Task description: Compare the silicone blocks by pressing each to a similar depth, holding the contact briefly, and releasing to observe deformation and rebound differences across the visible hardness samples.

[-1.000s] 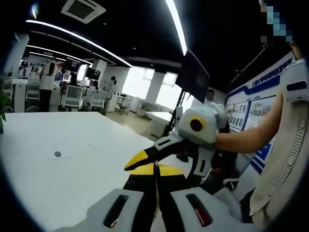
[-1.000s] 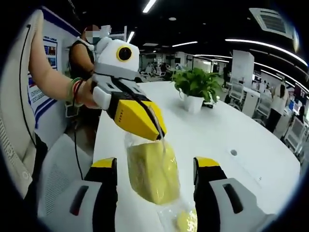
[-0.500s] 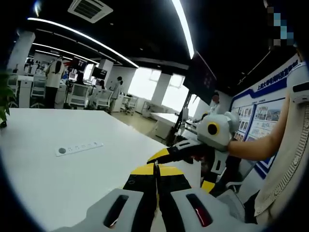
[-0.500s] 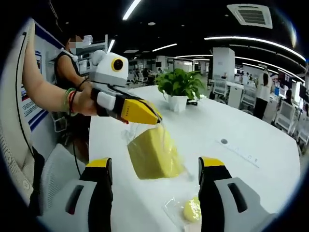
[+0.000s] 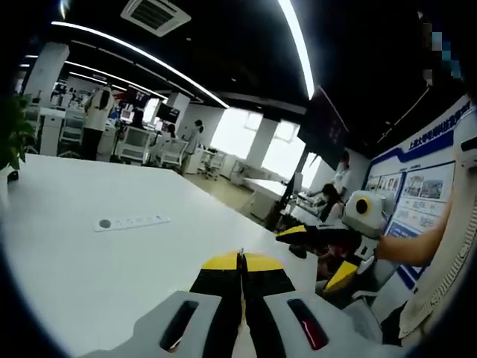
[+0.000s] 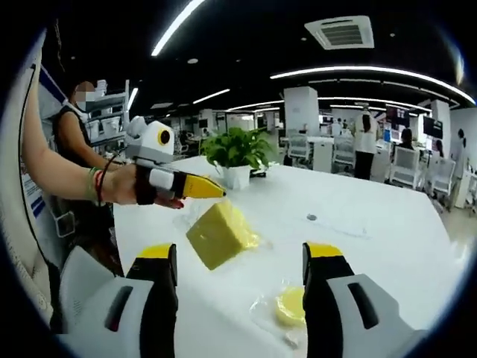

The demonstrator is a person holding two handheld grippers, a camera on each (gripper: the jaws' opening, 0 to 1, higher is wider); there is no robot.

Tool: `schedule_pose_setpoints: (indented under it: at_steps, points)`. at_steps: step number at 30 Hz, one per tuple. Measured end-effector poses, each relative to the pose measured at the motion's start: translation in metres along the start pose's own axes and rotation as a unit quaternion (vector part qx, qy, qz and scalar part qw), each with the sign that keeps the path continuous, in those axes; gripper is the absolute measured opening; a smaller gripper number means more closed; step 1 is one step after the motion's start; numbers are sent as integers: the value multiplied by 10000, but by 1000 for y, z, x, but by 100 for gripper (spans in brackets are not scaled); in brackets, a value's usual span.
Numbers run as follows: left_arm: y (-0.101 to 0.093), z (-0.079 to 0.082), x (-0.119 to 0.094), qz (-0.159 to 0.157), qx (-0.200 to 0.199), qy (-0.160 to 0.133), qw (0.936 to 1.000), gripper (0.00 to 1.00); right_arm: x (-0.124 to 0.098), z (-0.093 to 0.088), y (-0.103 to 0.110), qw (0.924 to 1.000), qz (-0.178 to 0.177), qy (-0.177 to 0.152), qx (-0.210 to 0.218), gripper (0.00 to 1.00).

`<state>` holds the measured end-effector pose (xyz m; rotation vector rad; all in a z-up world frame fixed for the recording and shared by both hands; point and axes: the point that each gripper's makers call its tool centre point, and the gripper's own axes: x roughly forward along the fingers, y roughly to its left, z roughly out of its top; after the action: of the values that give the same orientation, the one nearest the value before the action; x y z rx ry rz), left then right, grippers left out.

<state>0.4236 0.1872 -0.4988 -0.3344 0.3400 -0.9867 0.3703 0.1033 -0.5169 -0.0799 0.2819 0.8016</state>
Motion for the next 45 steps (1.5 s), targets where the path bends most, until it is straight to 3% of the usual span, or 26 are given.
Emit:
schedule_pose_setpoints:
  at_steps: [3, 6, 13, 15, 20, 27, 31, 38, 45]
  points:
    - [7, -2, 1, 166, -201, -70, 9996, 0, -15, 0, -1, 9990, -203, -291, 263, 65]
    - [10, -3, 4, 241, -221, -90, 9994, 0, -31, -6, 2, 9980, -361, -487, 169, 65]
    - [17, -11, 10, 304, -309, -75, 9990, 0, -56, -48, 6, 9960, -692, -155, 537, 68]
    - [20, -15, 11, 375, -246, -52, 9990, 0, -62, -66, 6, 9942, -797, 133, 707, 67]
    - [27, -22, 13, 503, -315, -39, 9982, 0, -72, -81, 8, 9923, -894, 200, 829, 65]
    - [41, -30, 16, 705, -382, -135, 9967, 0, -80, -88, 9, 9905, -965, 285, 937, 67]
    - [50, -44, 21, 751, -520, -32, 9958, 0, -85, -94, 5, 9892, -1031, 372, 970, 66]
    - [74, -62, 23, 996, -794, -41, 9918, 0, -90, -106, 1, 9874, -1057, 651, 982, 64]
    - [102, -73, 22, 1270, -1018, -59, 9866, 0, -95, -106, -9, 9863, -1129, 713, 971, 63]
